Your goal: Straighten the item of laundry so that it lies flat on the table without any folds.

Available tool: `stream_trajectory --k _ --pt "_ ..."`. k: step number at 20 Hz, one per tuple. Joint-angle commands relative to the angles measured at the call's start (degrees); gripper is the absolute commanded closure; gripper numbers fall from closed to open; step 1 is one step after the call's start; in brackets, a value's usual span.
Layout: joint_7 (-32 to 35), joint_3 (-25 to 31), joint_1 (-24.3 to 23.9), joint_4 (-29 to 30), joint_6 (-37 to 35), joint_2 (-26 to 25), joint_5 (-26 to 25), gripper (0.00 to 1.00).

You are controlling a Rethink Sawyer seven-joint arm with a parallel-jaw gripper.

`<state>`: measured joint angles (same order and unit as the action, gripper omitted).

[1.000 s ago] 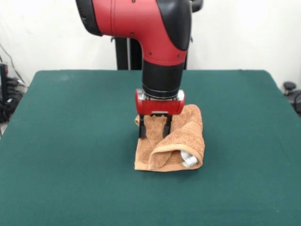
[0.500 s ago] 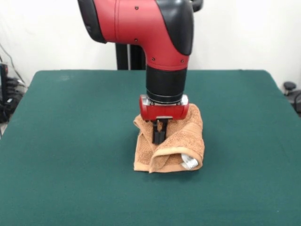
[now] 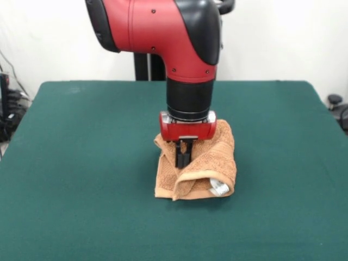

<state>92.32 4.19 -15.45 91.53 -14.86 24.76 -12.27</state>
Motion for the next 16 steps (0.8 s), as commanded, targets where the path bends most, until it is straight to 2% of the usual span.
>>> stream_trajectory --k 1,5,16 --pt "-0.69 8.88 -1.63 0.73 -0.89 -3.28 -3.49 1.0" --pt "0.67 6.76 0.07 -0.34 -3.35 -3.24 -2.88 1.0" --pt "0.29 6.99 -0.06 -1.08 -3.25 -4.17 -3.05 1.0"
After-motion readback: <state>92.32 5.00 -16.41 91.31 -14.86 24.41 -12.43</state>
